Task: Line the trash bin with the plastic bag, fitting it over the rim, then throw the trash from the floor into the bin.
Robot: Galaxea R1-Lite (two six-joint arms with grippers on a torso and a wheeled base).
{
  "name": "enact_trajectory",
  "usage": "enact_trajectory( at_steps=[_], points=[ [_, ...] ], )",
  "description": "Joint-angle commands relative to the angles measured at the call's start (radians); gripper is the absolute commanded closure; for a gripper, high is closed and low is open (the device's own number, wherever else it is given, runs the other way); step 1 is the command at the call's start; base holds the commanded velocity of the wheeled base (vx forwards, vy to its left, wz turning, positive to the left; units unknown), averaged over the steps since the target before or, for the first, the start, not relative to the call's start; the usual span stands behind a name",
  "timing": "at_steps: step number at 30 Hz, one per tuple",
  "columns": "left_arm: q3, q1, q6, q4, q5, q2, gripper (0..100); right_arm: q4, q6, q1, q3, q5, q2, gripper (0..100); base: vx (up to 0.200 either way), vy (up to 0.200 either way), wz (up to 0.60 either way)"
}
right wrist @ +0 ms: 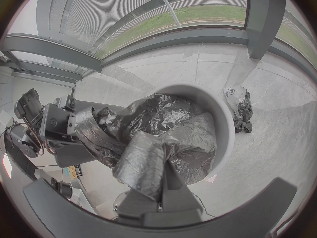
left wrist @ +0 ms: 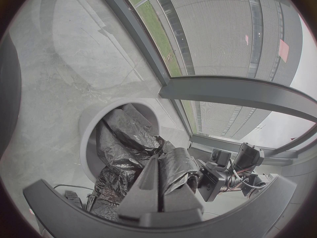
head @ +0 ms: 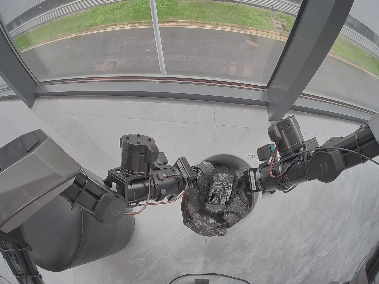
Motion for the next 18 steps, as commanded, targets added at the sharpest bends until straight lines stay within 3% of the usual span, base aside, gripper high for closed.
enact_trajectory(
  at_steps=[1, 13, 18],
  points=[
    [-0.007, 0.013, -0.001, 0.000, -0.001, 0.012, 100, -0.005, 0.000, -0.006, 0.002, 0.000, 0.012, 100, 0.000, 0.000, 0.00],
    [-0.004, 0.011, -0.001, -0.004, 0.002, 0.058, 100, -0.013, 0.000, -0.006, 0.079, -0.001, 0.003, 100, 0.000, 0.000, 0.00],
    [-0.012, 0.013, 0.001, -0.005, 0.002, 0.069, 100, -0.091, 0.002, -0.007, 0.123, -0.004, 0.010, 100, 0.000, 0.000, 0.00]
  ],
)
